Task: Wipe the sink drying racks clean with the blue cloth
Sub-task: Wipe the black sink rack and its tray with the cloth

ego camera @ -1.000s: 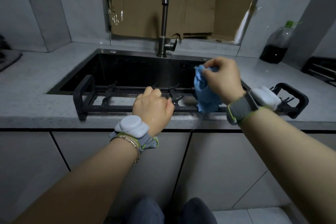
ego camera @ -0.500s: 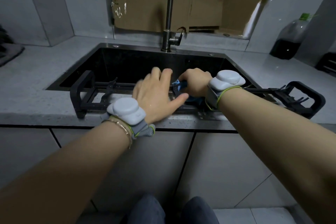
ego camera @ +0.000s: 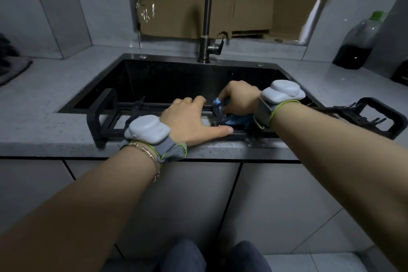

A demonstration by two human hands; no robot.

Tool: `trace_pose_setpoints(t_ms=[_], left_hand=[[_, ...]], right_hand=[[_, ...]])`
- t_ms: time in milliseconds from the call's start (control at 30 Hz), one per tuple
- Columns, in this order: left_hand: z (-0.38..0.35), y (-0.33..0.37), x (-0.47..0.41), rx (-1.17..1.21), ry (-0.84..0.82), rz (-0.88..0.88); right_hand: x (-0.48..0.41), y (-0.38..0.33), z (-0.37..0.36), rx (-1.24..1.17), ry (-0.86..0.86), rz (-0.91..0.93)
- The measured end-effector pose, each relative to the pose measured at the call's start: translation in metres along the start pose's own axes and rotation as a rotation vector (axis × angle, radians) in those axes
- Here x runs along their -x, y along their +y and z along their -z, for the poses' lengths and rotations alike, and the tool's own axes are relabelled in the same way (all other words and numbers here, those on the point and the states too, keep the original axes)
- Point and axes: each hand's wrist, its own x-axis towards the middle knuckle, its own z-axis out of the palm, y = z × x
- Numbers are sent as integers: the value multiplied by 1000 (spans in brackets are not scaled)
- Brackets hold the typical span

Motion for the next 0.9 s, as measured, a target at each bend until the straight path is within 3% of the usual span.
trace_pose_setpoints(t_ms=[200,267,400,633,800,900], left_hand=[[1,3,3,3,-15,30],[0,5,3,-2,-10,36],[0,7,3,6,-19,31],[2,8,4,10,-28,34],[-1,11,4,25,-1,39],[0,9,3,15,-10,31]], right_hand=[[2,15,18,252,-153,-56],[1,8,17,309,-129,-46],[-4,-7,7,192,-31,27],[10,12,22,280,-157,-99],[2,-10,5,263,-28,-42],[7,4,11,257,-72,-87]])
